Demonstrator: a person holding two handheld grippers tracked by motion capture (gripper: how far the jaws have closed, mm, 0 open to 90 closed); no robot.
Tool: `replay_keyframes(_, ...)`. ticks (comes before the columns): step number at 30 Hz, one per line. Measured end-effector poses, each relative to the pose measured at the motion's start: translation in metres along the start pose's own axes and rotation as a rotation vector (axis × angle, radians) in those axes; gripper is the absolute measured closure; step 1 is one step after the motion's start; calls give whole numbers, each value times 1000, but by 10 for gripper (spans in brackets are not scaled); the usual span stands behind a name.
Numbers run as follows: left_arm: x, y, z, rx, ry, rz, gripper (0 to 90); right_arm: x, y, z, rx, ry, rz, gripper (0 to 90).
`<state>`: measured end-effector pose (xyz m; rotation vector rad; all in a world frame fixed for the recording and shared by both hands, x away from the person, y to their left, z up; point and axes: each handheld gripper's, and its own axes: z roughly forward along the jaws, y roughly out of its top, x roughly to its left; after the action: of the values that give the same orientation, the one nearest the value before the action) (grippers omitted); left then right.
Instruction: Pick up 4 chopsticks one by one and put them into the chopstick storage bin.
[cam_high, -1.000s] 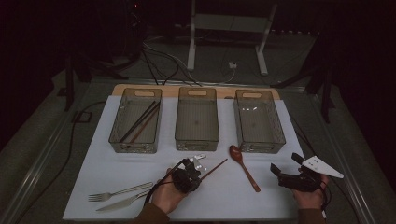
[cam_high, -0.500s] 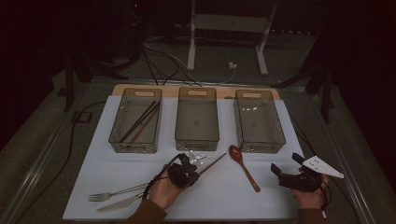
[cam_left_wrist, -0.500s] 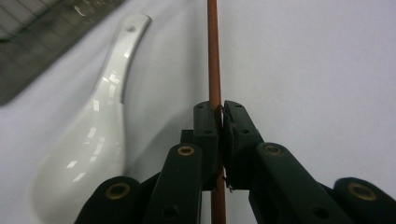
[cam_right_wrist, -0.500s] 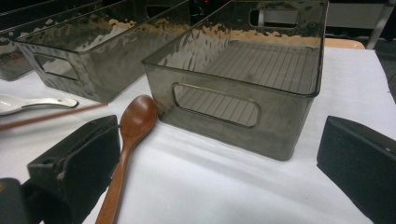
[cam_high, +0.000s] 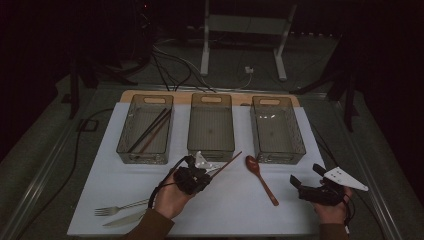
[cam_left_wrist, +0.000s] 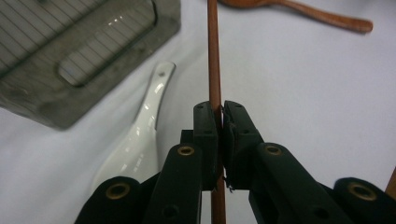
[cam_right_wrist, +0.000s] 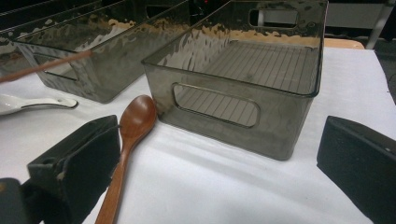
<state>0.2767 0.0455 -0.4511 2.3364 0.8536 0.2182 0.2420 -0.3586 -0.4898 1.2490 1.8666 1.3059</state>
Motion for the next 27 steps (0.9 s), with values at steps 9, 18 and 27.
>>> replay_keyframes(9,14,8,-15,-34,30,-20,864,0,0,0,0,-1,0,0)
replay_keyframes(18,32,13,-30,-65,69,-55,864,0,0,0,0,-1,-1,0)
replay_keyframes(27,48,14,-37,-70,93,-84,864,0,0,0,0,0,0,0)
